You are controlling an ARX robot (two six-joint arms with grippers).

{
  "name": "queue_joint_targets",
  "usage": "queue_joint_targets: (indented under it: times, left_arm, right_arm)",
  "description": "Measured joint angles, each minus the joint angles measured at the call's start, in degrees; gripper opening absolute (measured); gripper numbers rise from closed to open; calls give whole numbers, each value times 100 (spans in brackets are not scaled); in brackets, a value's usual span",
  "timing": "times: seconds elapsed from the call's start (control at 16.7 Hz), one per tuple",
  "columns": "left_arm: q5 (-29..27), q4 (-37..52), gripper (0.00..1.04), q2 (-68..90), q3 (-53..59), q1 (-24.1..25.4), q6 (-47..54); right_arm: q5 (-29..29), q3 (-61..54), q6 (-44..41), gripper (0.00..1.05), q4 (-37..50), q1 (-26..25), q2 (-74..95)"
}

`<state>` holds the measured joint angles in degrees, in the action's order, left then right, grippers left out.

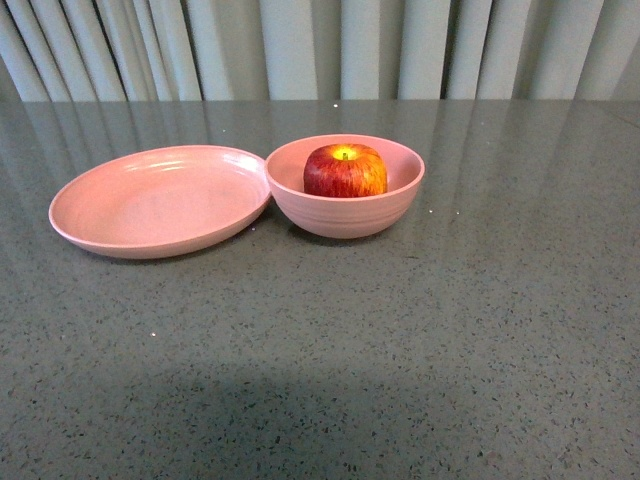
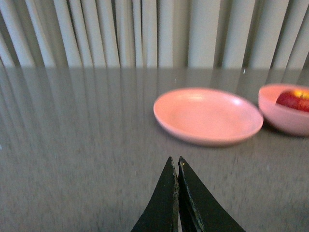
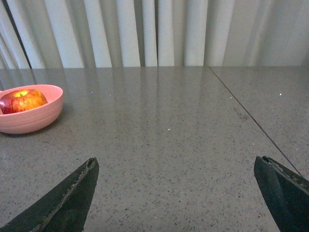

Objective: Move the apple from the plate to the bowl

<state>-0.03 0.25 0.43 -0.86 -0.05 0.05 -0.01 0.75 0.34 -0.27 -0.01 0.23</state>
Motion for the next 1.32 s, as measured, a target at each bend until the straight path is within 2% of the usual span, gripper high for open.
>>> queue_joint_targets:
  times: [0.48,0.54,0.78,0.84,1.08,1.14,1.32]
  left_arm:
    - [2,-44,1,13,2,0,-2]
    - [2,-44,5,13,2,0,-2]
    - [2,-44,42,13,2,0,-2]
    - [2,-44,55,13,2,0,-4]
    - [2,-44,91,13,2,0,-2]
    - [2,-44,98,13,2,0,-2]
    - [2,-44,98,13,2,0,-2]
  right_arm:
    - [2,0,0,98,2,0,0]
    - [0,0,0,98,2,0,0]
    - [0,0,0,98,2,0,0]
    - [0,0,0,98,2,0,0]
    - [2,0,-2,98,2,0,0]
    - [0,0,0,98,2,0,0]
    - [2,0,-2,98,2,0,0]
